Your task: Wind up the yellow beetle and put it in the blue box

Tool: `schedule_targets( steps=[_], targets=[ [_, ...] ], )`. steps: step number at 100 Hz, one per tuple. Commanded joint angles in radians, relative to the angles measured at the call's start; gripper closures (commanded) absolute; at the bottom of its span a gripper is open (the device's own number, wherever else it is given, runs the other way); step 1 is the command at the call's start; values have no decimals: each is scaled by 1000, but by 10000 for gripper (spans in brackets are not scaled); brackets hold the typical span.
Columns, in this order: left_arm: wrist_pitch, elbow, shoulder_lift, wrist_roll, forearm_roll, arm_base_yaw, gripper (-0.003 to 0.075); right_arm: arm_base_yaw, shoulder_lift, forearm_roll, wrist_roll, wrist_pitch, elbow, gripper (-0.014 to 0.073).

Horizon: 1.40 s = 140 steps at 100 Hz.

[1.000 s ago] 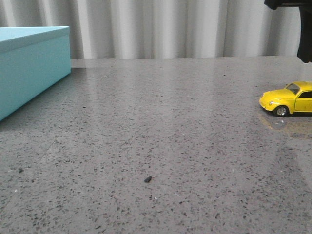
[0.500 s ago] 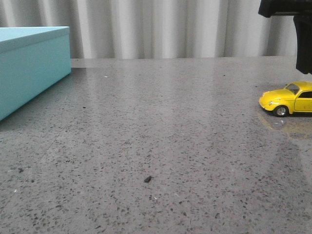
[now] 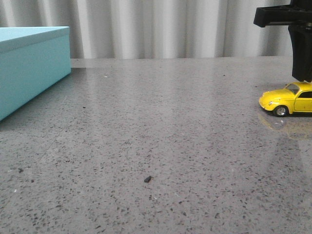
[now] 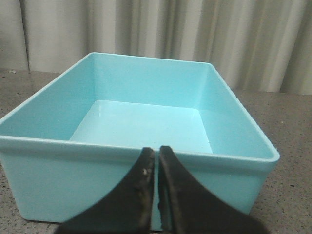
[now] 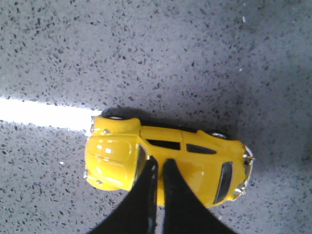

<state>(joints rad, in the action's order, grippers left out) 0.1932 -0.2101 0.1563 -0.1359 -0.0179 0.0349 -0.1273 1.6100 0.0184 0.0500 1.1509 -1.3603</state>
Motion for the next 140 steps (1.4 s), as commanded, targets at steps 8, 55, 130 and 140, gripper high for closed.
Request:
schedule_targets(
  steps=[8,55,130,140],
  targets=[
    [-82,-38,21,-7,-5,-1,741,-3,-34,6,0,-9,-32,655],
    [-82,-38,21,-7,-5,-1,741,-3,-6,6,0,21,-32,655],
    [-132,-38,21,-7,-5,-1,741,75,13,-18,11,51,-30,655],
    [-132,-38,21,-7,-5,-1,741,85,13,-57,11,65,-30,655]
  ],
)
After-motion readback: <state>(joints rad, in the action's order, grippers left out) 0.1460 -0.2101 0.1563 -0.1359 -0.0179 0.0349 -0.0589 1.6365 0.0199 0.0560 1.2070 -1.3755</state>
